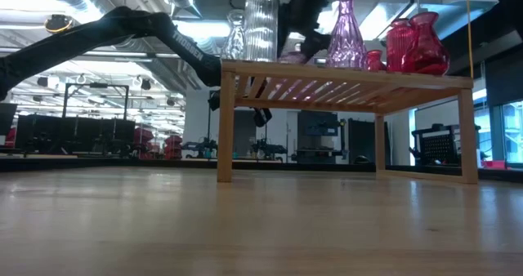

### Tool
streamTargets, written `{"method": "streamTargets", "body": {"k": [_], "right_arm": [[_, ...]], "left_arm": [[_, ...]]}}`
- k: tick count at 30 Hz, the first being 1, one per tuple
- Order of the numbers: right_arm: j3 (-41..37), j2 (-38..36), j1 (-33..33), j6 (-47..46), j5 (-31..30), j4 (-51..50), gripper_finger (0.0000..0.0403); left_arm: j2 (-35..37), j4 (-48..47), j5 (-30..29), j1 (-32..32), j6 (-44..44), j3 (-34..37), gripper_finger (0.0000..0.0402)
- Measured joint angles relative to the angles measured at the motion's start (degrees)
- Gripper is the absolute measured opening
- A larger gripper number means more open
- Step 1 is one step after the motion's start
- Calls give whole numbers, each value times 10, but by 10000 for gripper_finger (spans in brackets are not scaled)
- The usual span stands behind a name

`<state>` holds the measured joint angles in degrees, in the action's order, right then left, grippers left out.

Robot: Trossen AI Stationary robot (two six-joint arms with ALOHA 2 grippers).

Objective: Sort vases onto shelf
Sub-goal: Adjust the pink vase on the shelf

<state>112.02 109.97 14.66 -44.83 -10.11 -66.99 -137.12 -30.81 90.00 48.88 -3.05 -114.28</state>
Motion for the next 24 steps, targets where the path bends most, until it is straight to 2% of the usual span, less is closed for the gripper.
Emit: {"method": "streamTargets", "body": {"k": [5,12,24], "right_arm": [[-1,-14,0,4,-13,-50,206],[-1,-15,0,21,17,-51,206],[-2,-13,20,193,88,-35,207]], "left_arm": [[0,1,0,1,0,0,0],[0,0,0,2,-2,0,0],[0,0,0,2,-1,0,0]]}}
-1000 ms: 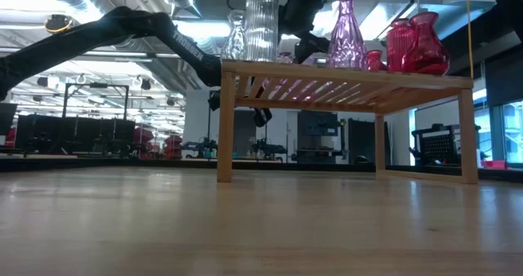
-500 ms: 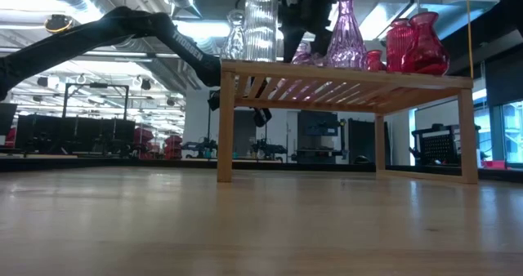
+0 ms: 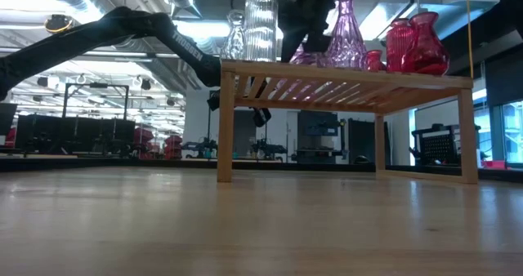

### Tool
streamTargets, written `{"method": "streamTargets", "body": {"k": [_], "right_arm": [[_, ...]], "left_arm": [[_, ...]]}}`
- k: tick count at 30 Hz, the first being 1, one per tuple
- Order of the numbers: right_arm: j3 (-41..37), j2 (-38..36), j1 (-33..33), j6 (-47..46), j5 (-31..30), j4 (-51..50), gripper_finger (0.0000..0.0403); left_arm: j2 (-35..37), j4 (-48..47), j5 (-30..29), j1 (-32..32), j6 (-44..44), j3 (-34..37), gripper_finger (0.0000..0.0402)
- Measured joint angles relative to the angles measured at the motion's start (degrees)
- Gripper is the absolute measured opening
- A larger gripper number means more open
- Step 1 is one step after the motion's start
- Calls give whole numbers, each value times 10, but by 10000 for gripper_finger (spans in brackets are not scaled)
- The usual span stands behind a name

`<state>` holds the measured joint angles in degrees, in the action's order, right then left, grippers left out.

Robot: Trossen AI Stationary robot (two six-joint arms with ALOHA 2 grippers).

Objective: Sort vases onto shelf
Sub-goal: Adjust the pink vase on the shelf

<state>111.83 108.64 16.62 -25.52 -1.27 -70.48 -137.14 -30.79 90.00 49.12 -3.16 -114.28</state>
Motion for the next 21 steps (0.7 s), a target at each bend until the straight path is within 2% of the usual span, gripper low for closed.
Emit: {"method": "streamTargets", "body": {"k": [6,21], "right_arm": [[-1,0,-1,99,35,-4,207],[1,10,-2,300,33,-42,207]], "left_arm": [[0,0,0,0,1,0,0],[0,0,0,0,11,0,0]]}}
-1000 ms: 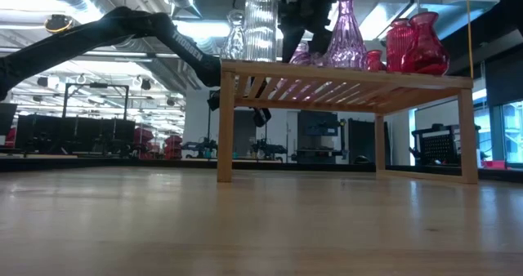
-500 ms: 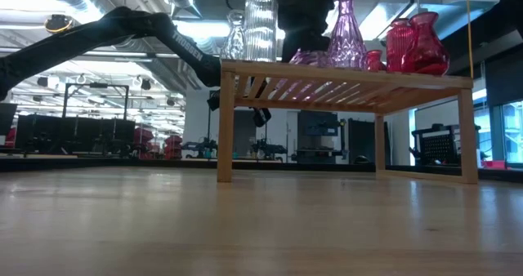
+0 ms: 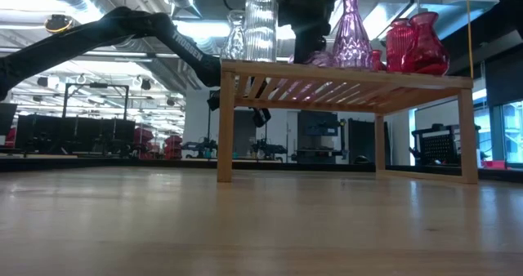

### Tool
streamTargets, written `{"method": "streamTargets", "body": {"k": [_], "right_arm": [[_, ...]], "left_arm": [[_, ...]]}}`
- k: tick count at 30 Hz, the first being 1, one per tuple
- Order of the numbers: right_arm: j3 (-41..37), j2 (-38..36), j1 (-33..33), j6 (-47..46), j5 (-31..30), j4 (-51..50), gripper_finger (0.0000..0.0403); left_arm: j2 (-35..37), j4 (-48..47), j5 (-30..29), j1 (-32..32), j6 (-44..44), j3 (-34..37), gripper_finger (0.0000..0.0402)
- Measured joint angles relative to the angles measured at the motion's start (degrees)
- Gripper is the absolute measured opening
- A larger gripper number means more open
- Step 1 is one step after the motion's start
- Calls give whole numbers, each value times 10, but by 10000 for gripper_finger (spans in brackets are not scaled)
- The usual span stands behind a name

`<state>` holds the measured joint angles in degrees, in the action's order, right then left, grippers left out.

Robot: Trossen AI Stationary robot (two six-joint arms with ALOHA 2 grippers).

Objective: Sort vases onto shelf
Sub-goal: Adjust the pink vase on the shelf

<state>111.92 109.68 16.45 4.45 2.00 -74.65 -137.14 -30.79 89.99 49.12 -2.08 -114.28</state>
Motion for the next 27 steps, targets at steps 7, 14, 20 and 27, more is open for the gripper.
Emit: {"method": "streamTargets", "body": {"k": [7,14,20,27], "right_arm": [[0,14,-9,68,-37,10,207],[-1,15,-24,130,-89,14,189],[-1,15,-27,140,-93,21,130],[0,14,-27,145,-77,33,51]], "left_arm": [[0,0,0,0,2,0,0],[0,0,0,0,4,0,0],[0,-1,0,0,5,0,0],[0,-3,0,0,5,0,0]]}}
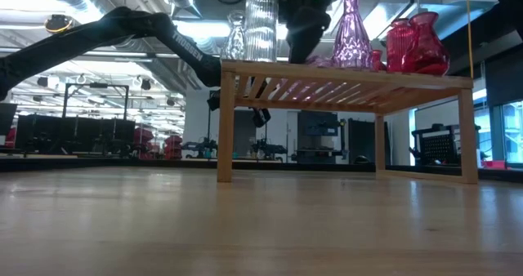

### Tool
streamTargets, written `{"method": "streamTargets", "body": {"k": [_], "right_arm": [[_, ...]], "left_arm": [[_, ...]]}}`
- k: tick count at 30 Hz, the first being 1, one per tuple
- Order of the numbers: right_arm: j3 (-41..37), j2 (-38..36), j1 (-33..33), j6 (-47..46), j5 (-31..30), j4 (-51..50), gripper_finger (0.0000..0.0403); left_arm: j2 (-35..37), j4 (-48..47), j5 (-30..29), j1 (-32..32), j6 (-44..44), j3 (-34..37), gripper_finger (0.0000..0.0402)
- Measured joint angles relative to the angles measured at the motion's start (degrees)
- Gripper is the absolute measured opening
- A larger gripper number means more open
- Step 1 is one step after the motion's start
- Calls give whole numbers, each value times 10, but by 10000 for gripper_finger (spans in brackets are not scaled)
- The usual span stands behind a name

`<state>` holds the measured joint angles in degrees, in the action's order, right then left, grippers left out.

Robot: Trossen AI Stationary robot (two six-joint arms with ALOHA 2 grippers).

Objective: Sort vases onto shelf
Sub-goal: Adjust the pink vase on the shelf

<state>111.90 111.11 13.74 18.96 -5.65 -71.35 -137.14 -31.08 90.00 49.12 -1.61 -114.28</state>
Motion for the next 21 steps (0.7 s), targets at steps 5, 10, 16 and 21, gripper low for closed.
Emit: {"method": "streamTargets", "body": {"k": [5,10,16,21], "right_arm": [[-1,1,1,9,24,20,21],[0,7,2,12,32,21,48],[0,20,2,28,32,17,88],[0,29,2,27,37,17,78]], "left_arm": [[0,-5,0,0,0,0,0],[0,-11,0,0,0,0,0],[0,-11,0,0,0,0,0],[0,-14,0,0,0,0,0]]}}
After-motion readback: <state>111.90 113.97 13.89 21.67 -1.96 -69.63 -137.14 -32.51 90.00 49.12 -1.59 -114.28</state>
